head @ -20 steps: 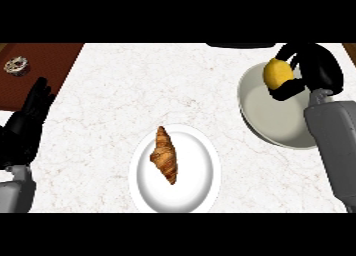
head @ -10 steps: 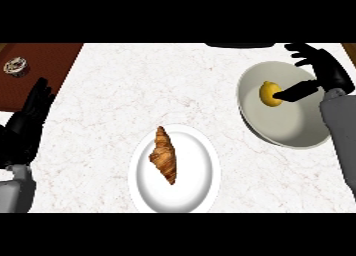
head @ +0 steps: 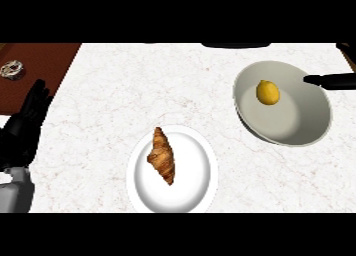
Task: Pick the lemon from the plate and place it in the bowl
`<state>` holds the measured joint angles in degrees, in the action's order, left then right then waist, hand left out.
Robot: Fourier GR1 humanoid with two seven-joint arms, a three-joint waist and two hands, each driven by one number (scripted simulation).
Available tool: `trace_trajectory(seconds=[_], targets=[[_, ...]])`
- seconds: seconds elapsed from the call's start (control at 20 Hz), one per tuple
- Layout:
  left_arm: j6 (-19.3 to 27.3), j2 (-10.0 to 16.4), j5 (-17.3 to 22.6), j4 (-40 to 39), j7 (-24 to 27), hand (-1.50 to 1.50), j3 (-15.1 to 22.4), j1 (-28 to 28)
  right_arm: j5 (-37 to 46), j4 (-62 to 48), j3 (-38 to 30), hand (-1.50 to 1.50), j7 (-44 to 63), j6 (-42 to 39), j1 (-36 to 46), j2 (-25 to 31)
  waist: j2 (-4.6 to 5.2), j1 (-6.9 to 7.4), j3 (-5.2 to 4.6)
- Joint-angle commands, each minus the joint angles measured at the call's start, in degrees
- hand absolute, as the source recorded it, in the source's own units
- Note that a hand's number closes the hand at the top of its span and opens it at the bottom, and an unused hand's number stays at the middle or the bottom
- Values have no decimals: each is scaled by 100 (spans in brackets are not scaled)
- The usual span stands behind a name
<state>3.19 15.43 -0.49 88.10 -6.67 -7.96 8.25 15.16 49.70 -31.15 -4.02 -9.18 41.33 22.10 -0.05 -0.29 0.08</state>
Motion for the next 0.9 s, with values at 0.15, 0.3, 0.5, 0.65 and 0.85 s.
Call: trace_trajectory(seconds=[0.15,0.3,0.5,0.65,0.85], targets=[[-6,-51,-37,312,-179,0,44,-84,-878,-605,-703,-150,-498,-1124,-610,1078,12,51,-2],[-131,76,83,267,-73,0,-123,-87,-1186,-811,-945,-150,-760,-1983,-1135,1619,9,16,-1],[-196,26,100,501,-337,0,-30,-223,-1637,-1489,-1230,-150,-655,-2765,-1021,2210,5,70,0],[-69,-81,-28,120,59,0,-67,-59,-1700,-1792,-1299,-150,-1448,-3230,-1426,2492,22,44,0],[-234,82,-11,-53,-104,0,-174,142,-1929,-1930,-1182,-150,-1273,-3248,-1068,2546,13,54,-5]])
